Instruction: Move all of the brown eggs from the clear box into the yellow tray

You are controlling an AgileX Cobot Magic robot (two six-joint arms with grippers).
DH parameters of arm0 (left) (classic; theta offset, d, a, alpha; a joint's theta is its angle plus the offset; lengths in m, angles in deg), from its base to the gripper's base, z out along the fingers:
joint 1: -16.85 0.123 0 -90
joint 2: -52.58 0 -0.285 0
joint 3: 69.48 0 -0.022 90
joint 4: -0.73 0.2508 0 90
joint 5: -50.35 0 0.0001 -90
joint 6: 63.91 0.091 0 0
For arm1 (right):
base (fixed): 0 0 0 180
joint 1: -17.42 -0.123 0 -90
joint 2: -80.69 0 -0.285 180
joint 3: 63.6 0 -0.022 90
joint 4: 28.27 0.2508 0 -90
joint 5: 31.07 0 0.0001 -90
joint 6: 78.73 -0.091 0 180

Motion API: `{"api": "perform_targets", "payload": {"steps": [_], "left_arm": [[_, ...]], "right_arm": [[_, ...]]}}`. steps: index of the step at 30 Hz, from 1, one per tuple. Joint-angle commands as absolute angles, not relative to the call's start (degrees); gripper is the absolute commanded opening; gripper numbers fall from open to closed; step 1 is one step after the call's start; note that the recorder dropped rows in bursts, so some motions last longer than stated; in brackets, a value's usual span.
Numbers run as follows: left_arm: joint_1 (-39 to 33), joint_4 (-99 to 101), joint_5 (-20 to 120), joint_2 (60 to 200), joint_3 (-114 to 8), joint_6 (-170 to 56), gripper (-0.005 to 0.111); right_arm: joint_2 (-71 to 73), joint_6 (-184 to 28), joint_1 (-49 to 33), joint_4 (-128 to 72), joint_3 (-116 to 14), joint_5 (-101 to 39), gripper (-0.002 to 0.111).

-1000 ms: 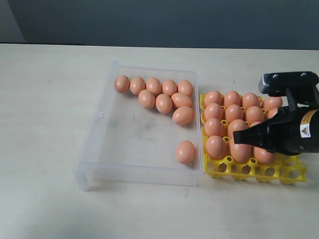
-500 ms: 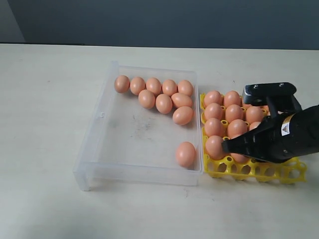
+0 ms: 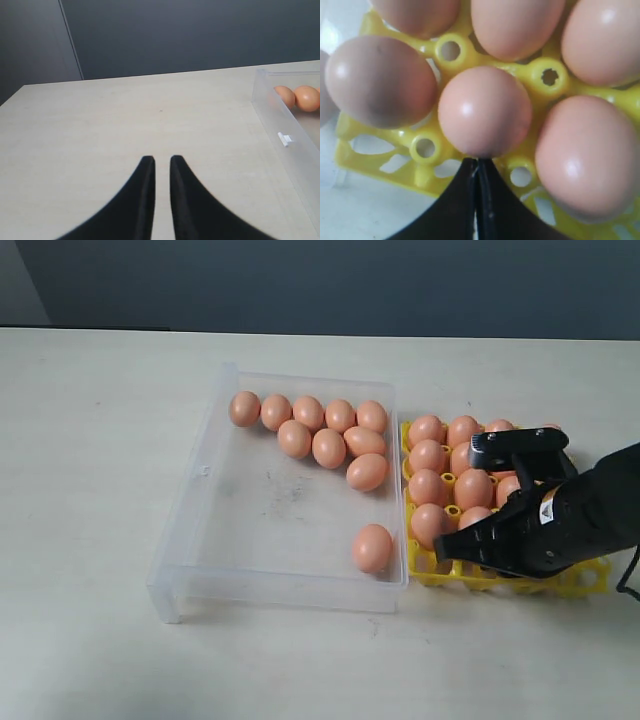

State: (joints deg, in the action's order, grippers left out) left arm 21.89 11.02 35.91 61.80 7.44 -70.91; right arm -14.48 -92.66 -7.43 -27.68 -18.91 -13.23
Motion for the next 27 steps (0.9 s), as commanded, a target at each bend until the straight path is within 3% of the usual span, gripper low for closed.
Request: {"api": "perform_targets", "payload": {"steps": [1,11,27], "left_arm": [[21.87,10.89,36.62,61.86,7.73,-70.96,0.012],[21.87,10.89,36.62,61.86,7.73,-70.96,0.012],[21.87,10.89,36.62,61.86,7.73,-70.96,0.012]], "right_arm": [[-7.09,-92.22,-7.32,-28.59,-19.27,-10.90,-0.001],[4.49,-98.33,-7.21,-35.51,-20.41,8.40,-0.001],[-8.24,-100.83,-7.21,-40.49,-20.41,0.42,-0.001]]}}
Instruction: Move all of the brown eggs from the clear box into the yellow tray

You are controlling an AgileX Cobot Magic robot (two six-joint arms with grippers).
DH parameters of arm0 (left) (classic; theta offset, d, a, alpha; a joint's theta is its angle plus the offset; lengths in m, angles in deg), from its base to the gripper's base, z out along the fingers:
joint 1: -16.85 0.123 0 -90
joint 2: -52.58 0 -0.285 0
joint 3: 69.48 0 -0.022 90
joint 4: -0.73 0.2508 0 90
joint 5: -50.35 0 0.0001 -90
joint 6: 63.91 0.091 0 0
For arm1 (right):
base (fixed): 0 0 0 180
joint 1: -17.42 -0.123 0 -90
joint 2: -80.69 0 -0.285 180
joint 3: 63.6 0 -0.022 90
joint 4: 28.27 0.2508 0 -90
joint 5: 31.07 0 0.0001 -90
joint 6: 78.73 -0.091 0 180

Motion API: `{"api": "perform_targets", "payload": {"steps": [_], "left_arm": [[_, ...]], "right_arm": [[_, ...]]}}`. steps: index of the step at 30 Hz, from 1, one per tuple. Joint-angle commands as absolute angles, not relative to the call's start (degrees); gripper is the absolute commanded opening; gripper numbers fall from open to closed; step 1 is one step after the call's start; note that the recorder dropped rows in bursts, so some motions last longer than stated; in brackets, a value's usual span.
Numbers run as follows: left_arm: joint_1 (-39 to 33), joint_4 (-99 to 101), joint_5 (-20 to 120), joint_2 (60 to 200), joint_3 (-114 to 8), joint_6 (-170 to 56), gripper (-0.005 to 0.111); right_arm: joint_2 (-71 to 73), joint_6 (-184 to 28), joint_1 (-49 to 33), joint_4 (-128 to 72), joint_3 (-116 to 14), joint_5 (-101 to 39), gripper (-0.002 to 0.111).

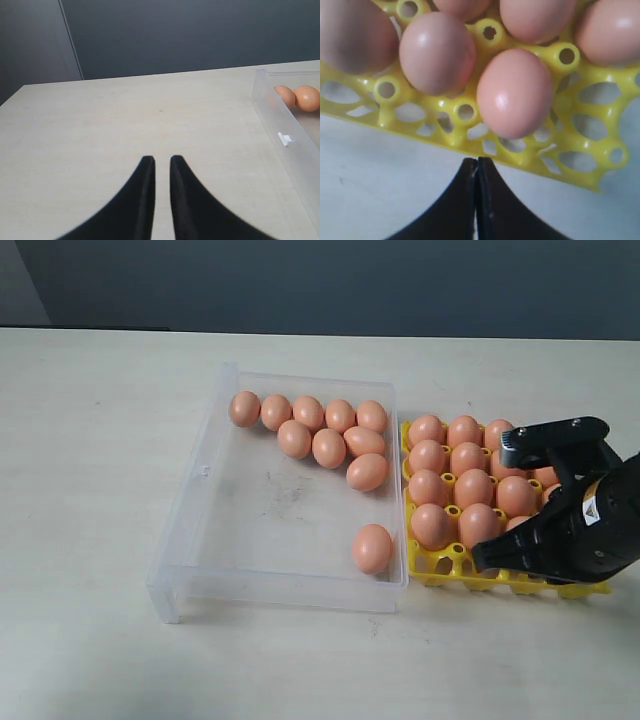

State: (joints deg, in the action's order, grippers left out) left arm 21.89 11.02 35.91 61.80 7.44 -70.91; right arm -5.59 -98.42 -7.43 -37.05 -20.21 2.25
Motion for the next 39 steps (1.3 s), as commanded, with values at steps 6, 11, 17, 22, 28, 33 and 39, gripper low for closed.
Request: {"api": "perform_targets", "payload": {"steps": [6,11,17,22,28,33,39], "left_arm": [[21.87,10.89,36.62,61.86,7.73,-70.96,0.012],[21.87,10.89,36.62,61.86,7.73,-70.96,0.012],[21.87,10.89,36.62,61.86,7.73,-70.96,0.012],[21.87,10.89,36.62,61.86,7.73,-70.96,0.012],[21.87,10.89,36.62,61.86,7.73,-70.96,0.012],[21.87,10.89,36.62,61.86,7.73,-70.96,0.012],[21.87,10.89,36.62,61.86,7.73,-70.96,0.012]], "right_arm": [[-8.66,-105.77,-7.21,-46.96,-20.41,-2.50,-0.001],[-8.66,-112.45,-7.21,-54.26,-20.41,-3.52,-0.001],[-7.29,-112.79,-7.33,-52.29,-22.47,-11.22,-0.001],[-7.48,-102.13,-10.16,-41.61,-27.50,-12.92,-0.001],[-13.27,-74.96,-15.23,-17.76,-37.81,-6.89,0.012],[-20.70,-65.56,-17.05,-9.12,-46.01,-3.83,0.048],[-32.24,-65.44,-17.60,-10.86,-56.50,1.34,0.052]]}}
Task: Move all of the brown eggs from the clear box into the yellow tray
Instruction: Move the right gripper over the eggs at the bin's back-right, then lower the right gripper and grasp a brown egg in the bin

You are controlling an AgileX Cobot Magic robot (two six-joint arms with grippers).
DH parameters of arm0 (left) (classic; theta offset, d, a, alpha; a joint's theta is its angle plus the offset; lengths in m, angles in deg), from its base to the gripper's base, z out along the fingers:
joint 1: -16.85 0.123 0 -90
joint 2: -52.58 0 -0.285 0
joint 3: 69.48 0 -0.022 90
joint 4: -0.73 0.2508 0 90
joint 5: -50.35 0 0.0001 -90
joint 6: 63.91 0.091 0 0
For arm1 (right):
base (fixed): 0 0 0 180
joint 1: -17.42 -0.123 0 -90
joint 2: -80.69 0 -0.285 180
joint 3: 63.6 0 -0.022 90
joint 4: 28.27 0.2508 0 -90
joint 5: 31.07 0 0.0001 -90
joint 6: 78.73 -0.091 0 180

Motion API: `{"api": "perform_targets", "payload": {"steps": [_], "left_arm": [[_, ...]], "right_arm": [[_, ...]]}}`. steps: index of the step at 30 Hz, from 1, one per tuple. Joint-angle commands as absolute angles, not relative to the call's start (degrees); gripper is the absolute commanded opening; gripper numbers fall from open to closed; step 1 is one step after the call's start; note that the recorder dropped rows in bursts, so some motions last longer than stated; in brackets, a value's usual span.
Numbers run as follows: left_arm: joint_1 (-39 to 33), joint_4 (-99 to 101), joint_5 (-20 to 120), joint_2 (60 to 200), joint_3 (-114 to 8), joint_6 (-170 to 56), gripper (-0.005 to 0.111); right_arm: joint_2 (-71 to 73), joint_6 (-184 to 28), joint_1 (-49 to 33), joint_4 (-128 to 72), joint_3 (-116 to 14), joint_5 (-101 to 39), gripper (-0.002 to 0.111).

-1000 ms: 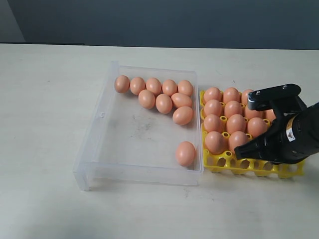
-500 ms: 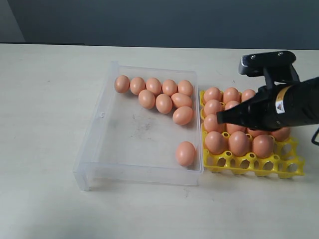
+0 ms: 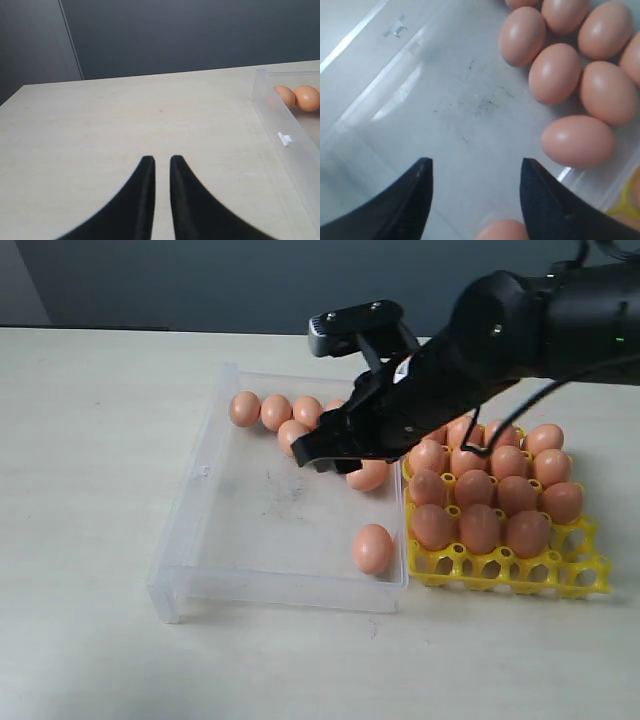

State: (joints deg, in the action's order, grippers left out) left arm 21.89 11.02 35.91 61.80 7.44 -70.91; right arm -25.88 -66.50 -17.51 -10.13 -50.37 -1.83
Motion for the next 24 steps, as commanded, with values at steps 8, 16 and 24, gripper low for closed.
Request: {"api": "perform_targets", "payload": {"steps": [8,16,24], "left_arm": [[21.87,10.89,36.62,61.86,7.73,-70.96,0.012],[21.87,10.89,36.62,61.86,7.73,-70.96,0.012],[21.87,10.89,36.62,61.86,7.73,-70.96,0.012]], "right_arm": [[-41.07,-76.16,-17.26,-24.12,-68.54,1.74,0.052],[-49.38,-79.91,-16.89,-28.27,-77.75,9.20,0.052],[-53.34,-84.99,-16.89,-35.40,-79.38,11.36,0.052]]}}
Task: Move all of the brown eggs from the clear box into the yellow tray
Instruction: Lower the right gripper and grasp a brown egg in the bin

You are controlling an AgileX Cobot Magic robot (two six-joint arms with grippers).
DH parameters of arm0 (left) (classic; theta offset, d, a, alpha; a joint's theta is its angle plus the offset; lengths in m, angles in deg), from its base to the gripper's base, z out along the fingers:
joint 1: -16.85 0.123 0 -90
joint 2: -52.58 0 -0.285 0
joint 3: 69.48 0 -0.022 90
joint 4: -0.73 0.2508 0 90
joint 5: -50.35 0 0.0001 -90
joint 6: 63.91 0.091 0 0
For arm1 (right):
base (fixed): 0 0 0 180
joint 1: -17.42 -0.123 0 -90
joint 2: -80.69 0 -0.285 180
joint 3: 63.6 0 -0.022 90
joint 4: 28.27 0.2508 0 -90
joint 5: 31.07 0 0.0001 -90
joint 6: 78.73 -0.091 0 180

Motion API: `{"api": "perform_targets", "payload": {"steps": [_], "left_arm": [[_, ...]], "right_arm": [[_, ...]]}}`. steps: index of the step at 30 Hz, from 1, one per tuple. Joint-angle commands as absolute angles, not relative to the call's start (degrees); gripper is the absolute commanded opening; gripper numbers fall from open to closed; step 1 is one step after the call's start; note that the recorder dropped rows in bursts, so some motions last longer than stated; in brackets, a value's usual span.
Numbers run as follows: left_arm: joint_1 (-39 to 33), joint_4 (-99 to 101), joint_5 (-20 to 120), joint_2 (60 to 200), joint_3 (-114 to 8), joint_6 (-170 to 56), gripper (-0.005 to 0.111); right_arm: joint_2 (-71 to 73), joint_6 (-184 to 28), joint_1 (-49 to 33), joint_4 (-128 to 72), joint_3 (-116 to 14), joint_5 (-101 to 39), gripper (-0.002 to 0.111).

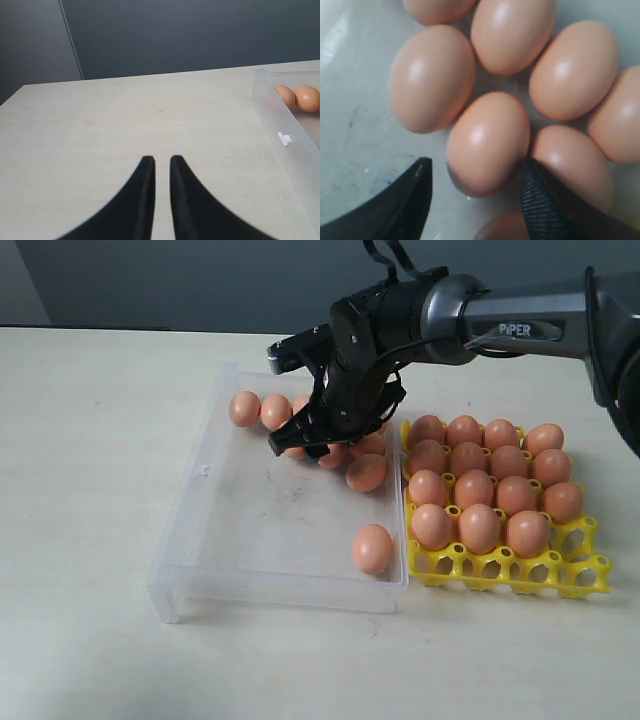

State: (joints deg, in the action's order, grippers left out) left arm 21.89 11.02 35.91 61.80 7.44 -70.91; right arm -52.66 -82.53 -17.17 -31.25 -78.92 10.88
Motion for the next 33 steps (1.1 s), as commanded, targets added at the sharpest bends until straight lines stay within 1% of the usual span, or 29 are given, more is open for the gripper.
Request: {"api": "perform_targets", "payload": {"steps": [1,20,22,25,26,29,33], "left_arm": [[21.87,10.89,36.62,61.86,7.73,-70.96,0.012],[21.87,10.89,36.62,61.86,7.73,-70.96,0.012],[21.87,10.89,36.62,61.86,7.73,-70.96,0.012],[21.87,10.89,36.62,61.86,7.73,-70.96,0.012],[21.87,10.89,36.62,61.86,7.73,-70.96,0.012],[21.87,10.89,36.62,61.86,7.73,-70.96,0.012],[21.87,10.89,36.62,61.86,7.73,-70.96,0.012]], "right_arm": [[-53.48,-84.99,-16.89,-35.80,-79.38,11.22,0.051],[-55.86,-84.99,-16.30,-34.38,-79.38,5.86,0.051],[-55.97,-84.99,-16.30,-34.39,-79.38,5.63,0.046],[-55.97,-84.99,-16.30,-34.15,-79.38,5.63,0.026],[-55.97,-84.99,-16.30,-34.15,-79.38,5.50,0.017],[-55.97,-85.57,-16.30,-34.15,-79.38,4.68,0.001],[-54.74,-90.16,-16.30,-34.15,-79.26,4.38,-0.001]]}}
